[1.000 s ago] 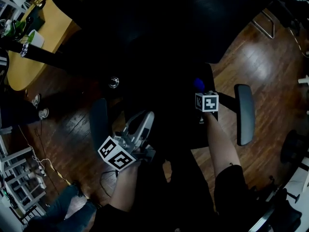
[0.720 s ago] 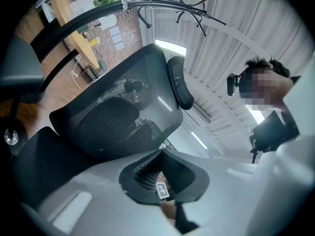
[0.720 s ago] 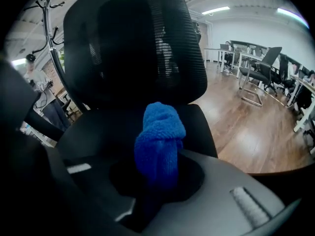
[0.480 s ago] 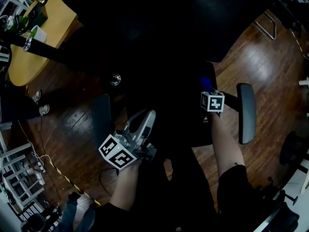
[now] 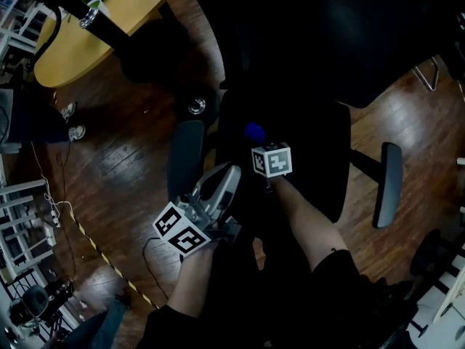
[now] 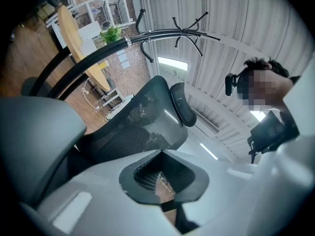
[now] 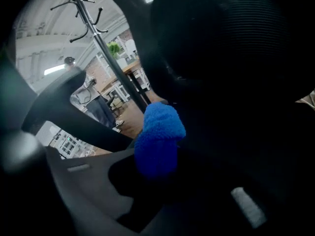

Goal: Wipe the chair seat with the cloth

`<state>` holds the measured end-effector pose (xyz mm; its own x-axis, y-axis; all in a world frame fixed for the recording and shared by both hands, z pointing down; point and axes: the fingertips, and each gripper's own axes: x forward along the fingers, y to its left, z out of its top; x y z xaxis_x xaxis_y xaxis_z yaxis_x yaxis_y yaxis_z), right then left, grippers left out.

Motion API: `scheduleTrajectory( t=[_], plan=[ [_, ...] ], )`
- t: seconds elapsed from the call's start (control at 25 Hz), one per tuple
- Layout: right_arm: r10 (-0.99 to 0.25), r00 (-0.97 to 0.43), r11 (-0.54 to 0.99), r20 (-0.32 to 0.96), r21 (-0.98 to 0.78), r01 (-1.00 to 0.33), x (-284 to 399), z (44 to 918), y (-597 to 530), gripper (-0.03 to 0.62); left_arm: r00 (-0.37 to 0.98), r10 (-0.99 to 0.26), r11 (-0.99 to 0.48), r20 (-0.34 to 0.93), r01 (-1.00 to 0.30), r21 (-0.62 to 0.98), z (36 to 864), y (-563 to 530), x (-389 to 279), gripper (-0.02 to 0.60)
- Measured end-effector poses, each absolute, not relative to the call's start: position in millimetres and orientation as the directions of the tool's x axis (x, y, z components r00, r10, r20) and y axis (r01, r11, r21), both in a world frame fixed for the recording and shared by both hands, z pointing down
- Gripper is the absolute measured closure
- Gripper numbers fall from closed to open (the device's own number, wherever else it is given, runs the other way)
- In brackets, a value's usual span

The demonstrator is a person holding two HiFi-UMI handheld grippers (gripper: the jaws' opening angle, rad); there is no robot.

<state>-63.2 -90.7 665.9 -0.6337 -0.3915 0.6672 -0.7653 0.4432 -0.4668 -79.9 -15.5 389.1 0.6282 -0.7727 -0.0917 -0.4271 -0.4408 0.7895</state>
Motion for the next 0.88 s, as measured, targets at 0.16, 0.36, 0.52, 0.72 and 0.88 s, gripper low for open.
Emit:
scheduleTrajectory(
  t=[0.16, 0.36, 0.52, 0.72, 0.88],
  plan=[
    [-0.314, -0.668, 0.494, 0.675, -0.484, -0.722, -119.6, 680.7, -59.3, 0.557, 0.599, -0.796, -0.421, -0.088, -0.444, 0.791, 393.2, -6.2, -98.9, 0.588],
    [-0.36, -0.629, 0.507, 0.689, -0.421, -0.752, -107.5, 685.8, -55.5, 0.557, 0.589, -0.803, -0.417, -0.088, -0.451, 0.789, 395.1, 0.2, -106.9, 0.588],
    [-0.39, -0.563, 0.464, 0.729, -0.372, -0.804, -54.6, 698.6, -59.7, 0.557, 0.616, -0.782, -0.439, -0.098, -0.432, 0.788, 394.9, -3.0, -94.0, 0.588],
    [-0.448, -0.439, 0.302, 0.779, -0.331, -0.894, 46.2, 717.5, -60.5, 0.557, 0.665, -0.739, -0.473, -0.107, -0.399, 0.786, 392.1, -11.8, -65.9, 0.588],
    [-0.481, -0.335, 0.199, 0.81, -0.271, -0.942, 135.3, 715.0, -56.2, 0.557, 0.704, -0.7, -0.504, -0.121, -0.368, 0.781, 389.1, -19.6, -39.8, 0.588]
  ],
)
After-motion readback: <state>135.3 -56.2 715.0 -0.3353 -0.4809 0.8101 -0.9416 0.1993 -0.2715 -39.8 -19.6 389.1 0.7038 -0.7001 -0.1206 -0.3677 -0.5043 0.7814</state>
